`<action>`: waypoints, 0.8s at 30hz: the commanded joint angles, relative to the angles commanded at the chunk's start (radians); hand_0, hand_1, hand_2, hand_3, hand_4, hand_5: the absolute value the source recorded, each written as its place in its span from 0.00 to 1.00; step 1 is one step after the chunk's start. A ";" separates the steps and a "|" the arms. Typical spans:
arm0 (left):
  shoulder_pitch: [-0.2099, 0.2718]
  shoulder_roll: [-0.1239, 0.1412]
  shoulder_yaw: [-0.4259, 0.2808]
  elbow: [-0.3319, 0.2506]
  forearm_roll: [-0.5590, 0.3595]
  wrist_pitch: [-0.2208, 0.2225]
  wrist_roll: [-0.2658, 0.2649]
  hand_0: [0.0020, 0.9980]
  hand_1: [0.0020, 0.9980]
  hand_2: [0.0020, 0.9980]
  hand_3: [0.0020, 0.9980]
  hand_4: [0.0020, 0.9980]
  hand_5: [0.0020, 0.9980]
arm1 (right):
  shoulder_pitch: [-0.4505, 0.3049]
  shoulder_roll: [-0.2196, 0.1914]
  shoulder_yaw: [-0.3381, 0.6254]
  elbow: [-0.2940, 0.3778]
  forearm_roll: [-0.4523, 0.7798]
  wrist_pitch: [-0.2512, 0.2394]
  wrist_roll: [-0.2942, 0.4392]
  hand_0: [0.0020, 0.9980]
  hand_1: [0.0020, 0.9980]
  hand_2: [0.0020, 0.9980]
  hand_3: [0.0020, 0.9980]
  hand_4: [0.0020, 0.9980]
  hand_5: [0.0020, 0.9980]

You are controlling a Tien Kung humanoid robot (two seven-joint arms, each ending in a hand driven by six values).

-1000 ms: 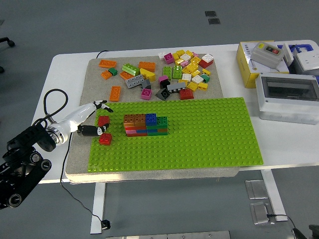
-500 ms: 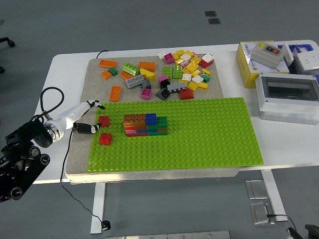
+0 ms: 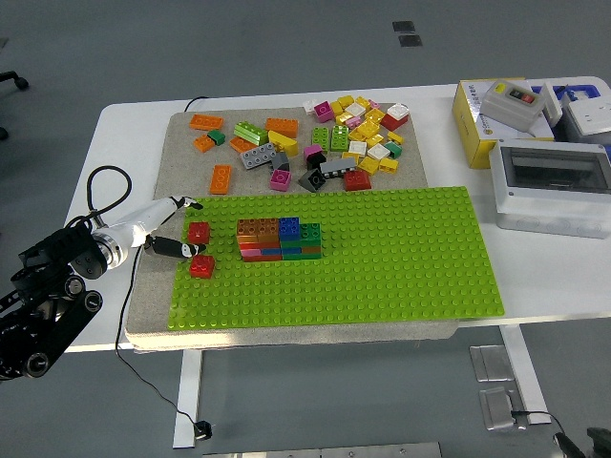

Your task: Pick up the brick,pile it on top of brick,press brick,pick up the brick,pile it on top of brick,press brick

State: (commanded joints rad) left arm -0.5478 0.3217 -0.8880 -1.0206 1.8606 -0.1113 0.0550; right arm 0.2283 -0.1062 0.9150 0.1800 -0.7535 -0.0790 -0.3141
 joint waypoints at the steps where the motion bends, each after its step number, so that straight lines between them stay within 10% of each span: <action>1: -0.003 -0.002 0.002 0.006 -0.001 0.001 -0.001 1.00 1.00 1.00 0.90 0.79 0.34 | 0.000 0.000 0.003 0.000 -0.003 -0.001 0.000 0.73 0.68 0.68 0.77 0.61 1.00; 24: -0.051 -0.034 0.031 0.148 -0.014 0.033 -0.041 1.00 1.00 1.00 0.86 0.79 0.35 | 0.003 -0.004 0.003 0.000 0.000 -0.013 0.013 0.73 0.68 0.68 0.77 0.61 1.00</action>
State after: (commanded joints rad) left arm -0.5993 0.2877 -0.8573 -0.8724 1.8461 -0.0788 0.0135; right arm 0.2314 -0.1098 0.9183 0.1800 -0.7533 -0.0916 -0.3014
